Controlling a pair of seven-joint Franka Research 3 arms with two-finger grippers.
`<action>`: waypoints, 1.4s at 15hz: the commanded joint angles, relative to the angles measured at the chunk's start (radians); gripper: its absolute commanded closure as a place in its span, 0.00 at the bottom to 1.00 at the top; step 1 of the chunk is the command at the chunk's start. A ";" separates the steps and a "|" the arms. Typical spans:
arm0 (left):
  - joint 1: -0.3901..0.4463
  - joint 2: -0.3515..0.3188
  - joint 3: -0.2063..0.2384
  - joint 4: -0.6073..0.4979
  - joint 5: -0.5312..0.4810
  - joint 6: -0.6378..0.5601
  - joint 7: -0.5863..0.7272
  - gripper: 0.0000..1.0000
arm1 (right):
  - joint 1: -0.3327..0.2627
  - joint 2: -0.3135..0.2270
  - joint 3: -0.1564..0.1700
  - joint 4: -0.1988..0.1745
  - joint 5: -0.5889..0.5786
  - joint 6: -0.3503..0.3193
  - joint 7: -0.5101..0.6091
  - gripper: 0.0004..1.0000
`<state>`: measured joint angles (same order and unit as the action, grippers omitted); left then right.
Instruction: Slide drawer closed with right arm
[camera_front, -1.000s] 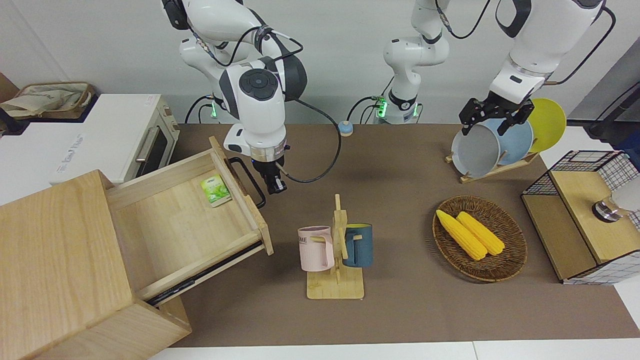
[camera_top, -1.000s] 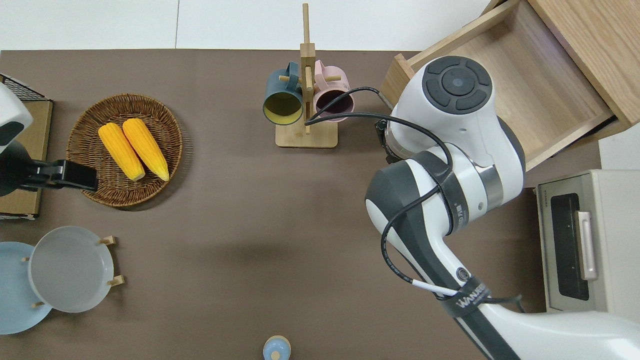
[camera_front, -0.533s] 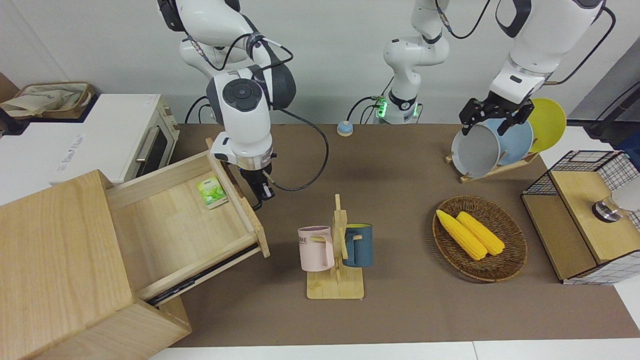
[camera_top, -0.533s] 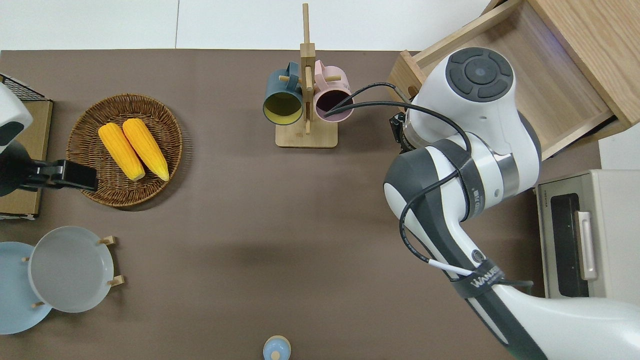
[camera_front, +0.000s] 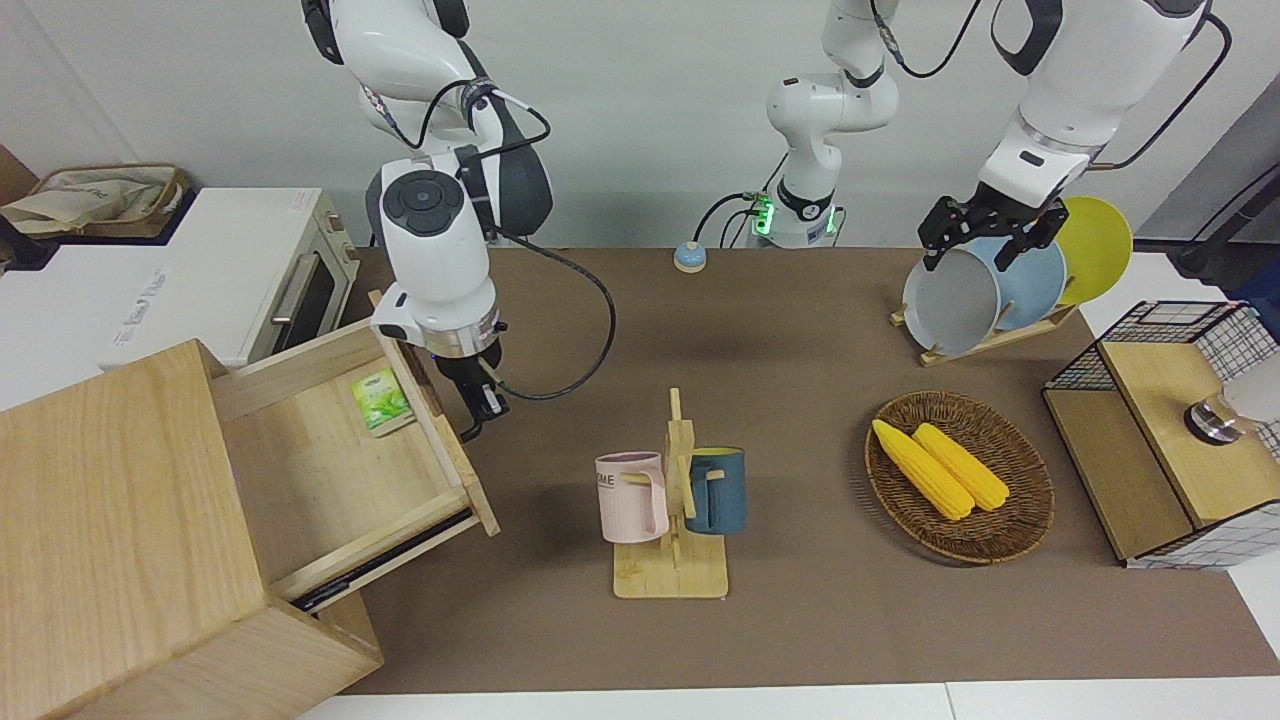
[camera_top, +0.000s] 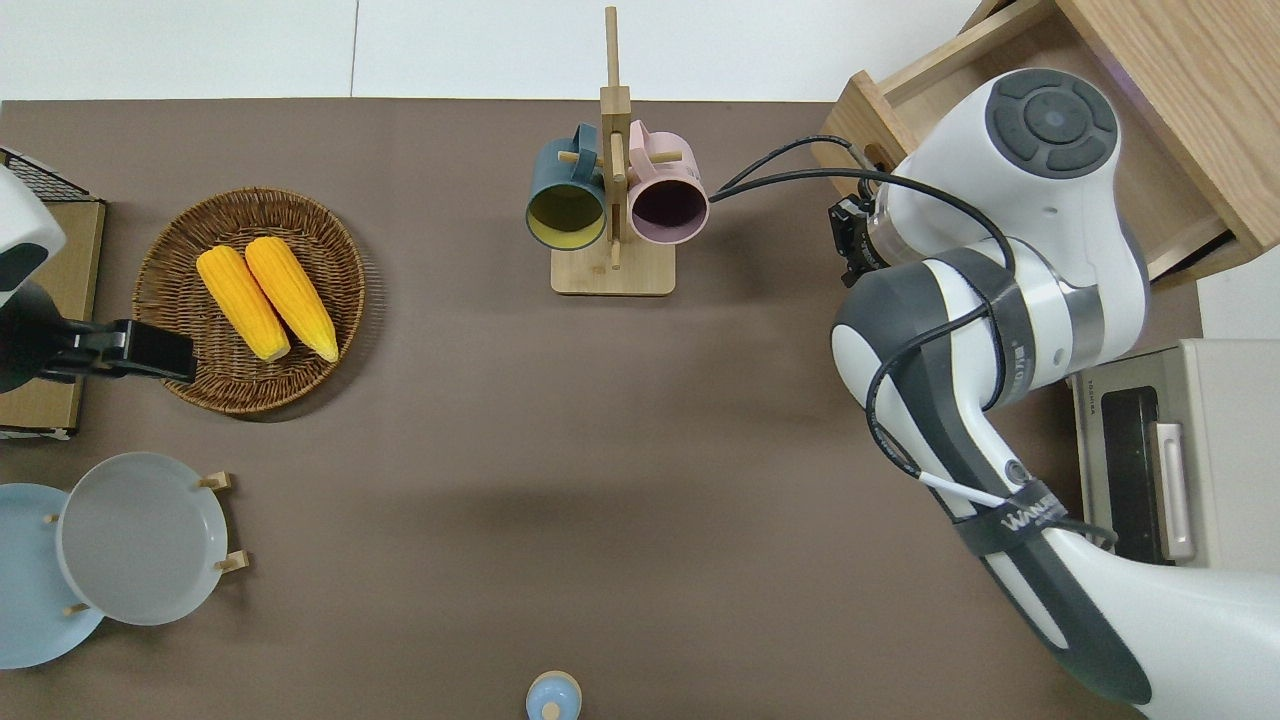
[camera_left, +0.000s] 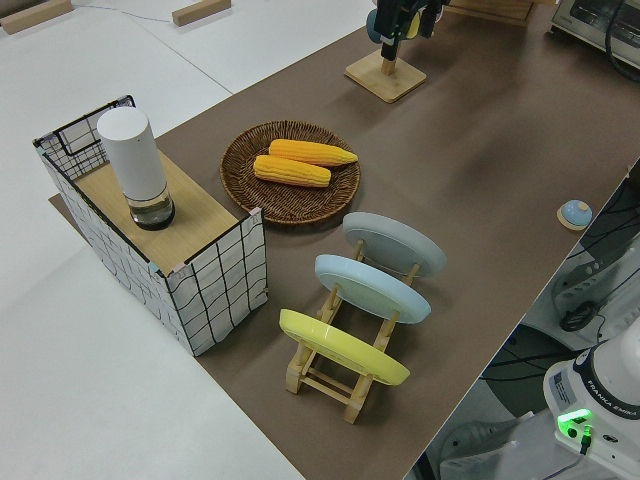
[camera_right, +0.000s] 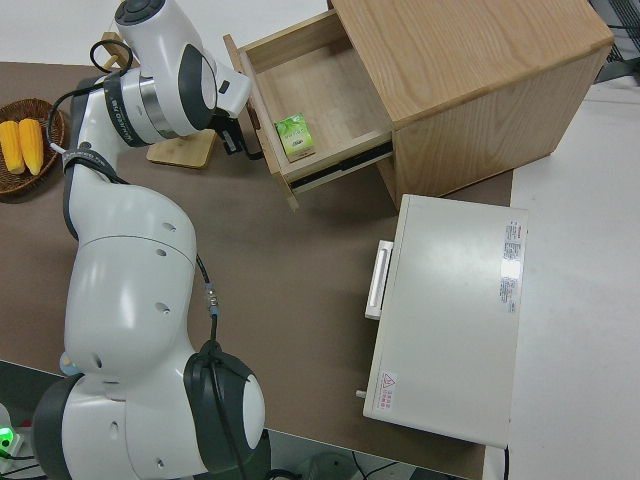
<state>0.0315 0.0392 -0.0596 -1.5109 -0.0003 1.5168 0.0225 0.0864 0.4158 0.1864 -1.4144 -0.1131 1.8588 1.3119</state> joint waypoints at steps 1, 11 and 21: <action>0.004 0.011 -0.006 0.026 0.017 -0.020 0.010 0.01 | -0.059 0.006 0.015 0.002 -0.016 0.068 -0.029 1.00; 0.004 0.011 -0.006 0.024 0.017 -0.020 0.010 0.01 | -0.169 0.009 0.015 0.009 -0.017 0.091 -0.273 1.00; 0.004 0.011 -0.006 0.024 0.017 -0.020 0.010 0.01 | -0.287 0.046 0.033 0.071 -0.002 0.092 -0.391 1.00</action>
<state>0.0315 0.0392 -0.0596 -1.5109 -0.0003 1.5168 0.0225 -0.1601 0.4263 0.1892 -1.3887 -0.1134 1.9394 0.9629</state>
